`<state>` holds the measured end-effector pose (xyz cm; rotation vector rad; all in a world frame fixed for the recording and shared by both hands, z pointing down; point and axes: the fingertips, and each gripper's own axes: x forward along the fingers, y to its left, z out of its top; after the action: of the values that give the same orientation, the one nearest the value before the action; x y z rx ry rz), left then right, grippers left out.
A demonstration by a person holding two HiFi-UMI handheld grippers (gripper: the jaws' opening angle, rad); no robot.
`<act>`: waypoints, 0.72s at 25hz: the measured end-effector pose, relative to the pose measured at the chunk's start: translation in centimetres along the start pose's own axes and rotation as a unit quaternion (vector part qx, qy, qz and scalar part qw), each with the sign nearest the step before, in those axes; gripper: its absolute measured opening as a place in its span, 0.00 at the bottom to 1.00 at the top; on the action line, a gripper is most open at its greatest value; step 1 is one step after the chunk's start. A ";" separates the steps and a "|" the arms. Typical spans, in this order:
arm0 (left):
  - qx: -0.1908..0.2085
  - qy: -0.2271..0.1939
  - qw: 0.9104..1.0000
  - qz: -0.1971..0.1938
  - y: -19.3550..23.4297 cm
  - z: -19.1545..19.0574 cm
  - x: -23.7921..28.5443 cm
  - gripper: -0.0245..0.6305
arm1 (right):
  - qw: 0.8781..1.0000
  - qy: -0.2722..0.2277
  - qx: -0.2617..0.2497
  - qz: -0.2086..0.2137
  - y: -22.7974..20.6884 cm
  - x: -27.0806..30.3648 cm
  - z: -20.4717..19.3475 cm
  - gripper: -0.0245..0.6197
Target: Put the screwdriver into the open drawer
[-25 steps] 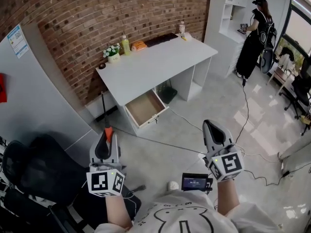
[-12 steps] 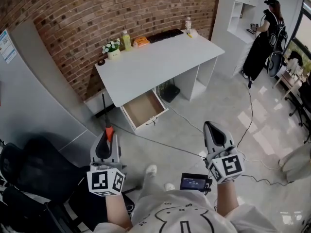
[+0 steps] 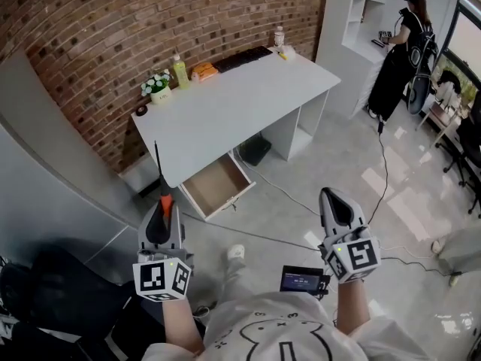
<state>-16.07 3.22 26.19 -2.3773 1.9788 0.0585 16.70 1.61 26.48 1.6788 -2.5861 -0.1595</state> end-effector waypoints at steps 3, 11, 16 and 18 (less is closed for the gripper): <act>0.001 0.003 1.000 -0.013 1.3 -0.4 3.5 0.20 | 1.000 0.003 -0.003 -0.007 -0.3 3.3 0.0 0.07; -0.003 0.004 0.999 -0.047 5.7 -1.2 14.6 0.20 | 0.999 0.010 -0.005 -0.042 -2.0 12.9 -0.2 0.07; -0.009 0.018 0.996 -0.085 7.5 -2.4 21.3 0.20 | 0.996 0.024 -0.001 -0.083 -3.4 17.1 -0.9 0.07; -0.010 0.027 0.995 -0.097 7.8 -3.3 23.6 0.20 | 0.995 0.032 -0.005 -0.091 -3.9 18.7 -1.4 0.07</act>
<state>-19.50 -21.58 28.00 -2.5968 1.7664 0.0071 12.73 -17.15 27.17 1.8816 -2.3823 -0.1238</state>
